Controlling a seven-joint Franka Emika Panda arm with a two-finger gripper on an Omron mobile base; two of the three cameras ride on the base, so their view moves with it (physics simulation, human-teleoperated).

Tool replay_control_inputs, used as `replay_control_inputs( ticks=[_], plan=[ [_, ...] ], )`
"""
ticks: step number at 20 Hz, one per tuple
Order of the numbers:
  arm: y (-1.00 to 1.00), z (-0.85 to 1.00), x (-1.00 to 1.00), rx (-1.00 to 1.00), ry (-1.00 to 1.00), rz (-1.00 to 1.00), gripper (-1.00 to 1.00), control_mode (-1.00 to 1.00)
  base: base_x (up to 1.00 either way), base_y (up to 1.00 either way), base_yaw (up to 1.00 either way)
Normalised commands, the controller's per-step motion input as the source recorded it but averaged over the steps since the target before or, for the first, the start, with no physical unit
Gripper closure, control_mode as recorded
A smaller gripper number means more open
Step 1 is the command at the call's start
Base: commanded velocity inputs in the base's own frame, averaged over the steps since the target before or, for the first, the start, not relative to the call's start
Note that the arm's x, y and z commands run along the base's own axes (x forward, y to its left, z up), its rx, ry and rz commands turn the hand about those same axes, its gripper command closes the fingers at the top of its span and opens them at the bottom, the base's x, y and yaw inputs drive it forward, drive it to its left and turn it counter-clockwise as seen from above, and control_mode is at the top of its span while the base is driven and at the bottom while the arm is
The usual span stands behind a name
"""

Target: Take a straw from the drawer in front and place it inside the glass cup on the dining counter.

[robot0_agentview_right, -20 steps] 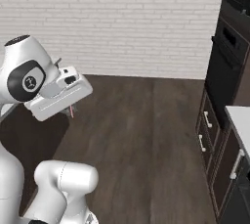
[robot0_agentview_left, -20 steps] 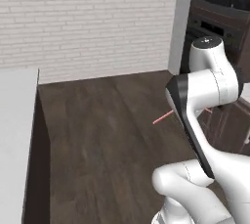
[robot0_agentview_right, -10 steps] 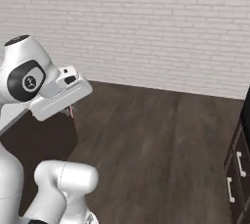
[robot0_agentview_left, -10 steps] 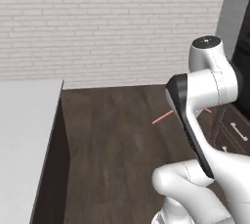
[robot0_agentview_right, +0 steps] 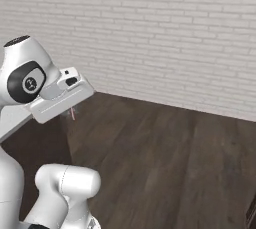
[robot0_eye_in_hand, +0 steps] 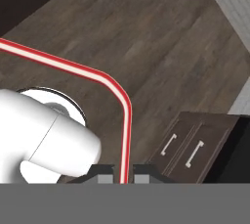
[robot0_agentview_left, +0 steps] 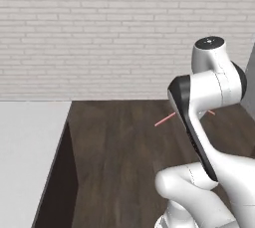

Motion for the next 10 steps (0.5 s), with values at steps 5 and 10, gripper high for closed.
replay_control_inputs(
  ticks=[5, 10],
  plan=[
    [0.00, 0.00, 0.00, 0.00, 0.00, 0.00, 1.00, 1.00, 1.00, -0.55, 0.07],
    [0.00, 0.00, 0.00, 0.00, 0.00, 0.00, 1.00, 1.00, 1.00, -0.55, 0.08]
  ],
)
